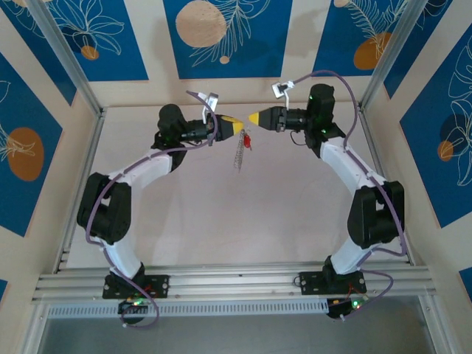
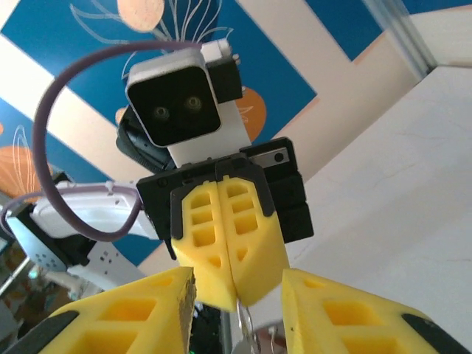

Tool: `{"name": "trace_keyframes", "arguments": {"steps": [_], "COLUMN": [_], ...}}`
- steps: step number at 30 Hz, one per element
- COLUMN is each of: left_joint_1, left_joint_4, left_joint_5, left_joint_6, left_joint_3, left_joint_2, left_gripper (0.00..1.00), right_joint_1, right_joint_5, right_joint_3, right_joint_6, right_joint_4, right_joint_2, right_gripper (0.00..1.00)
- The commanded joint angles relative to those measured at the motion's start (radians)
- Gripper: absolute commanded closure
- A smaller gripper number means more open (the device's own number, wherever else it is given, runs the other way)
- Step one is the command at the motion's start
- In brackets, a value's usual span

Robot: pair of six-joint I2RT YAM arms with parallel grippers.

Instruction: Put the keys on the keyring

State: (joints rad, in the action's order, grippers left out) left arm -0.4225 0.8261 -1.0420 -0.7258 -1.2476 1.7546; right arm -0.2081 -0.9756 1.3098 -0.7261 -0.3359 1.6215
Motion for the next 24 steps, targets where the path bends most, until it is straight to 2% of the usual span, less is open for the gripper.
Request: {"name": "trace_keyframes", "arguments": {"steps": [1,7,11,24], "left_joint_1": [-0.004,-0.013,-0.017,-0.028], "left_joint_4": [0.09,0.128,0.131,0.125], "left_joint_5": [0.063,0.092,0.109,0.108], "left_joint_6": [-0.007,-0.037,-0.038,-0.043], "left_joint_3": [0.024,0.061,0.074,0.057], "left_joint_2": [-0.073,-0.107,-0.125,-0.133], "left_gripper": [1.0,1.0,1.0,1.0], "right_joint_1": [0.019,0.0,-0.025,-0.093], "right_joint_5": [0.055,0.113,0.16,0.204], "right_joint_3": [-0.096,-0.262,-0.333,-0.314], "right_joint_6": [-0.047,-0.073,-0.074,-0.005], "right_joint_4": [-0.125,-0.247,-0.3,-0.241], "right_joint_2": [-0.088,-0.168,-0.205,-0.221], "right_gripper": [0.61,0.58,0.5,0.47]}}
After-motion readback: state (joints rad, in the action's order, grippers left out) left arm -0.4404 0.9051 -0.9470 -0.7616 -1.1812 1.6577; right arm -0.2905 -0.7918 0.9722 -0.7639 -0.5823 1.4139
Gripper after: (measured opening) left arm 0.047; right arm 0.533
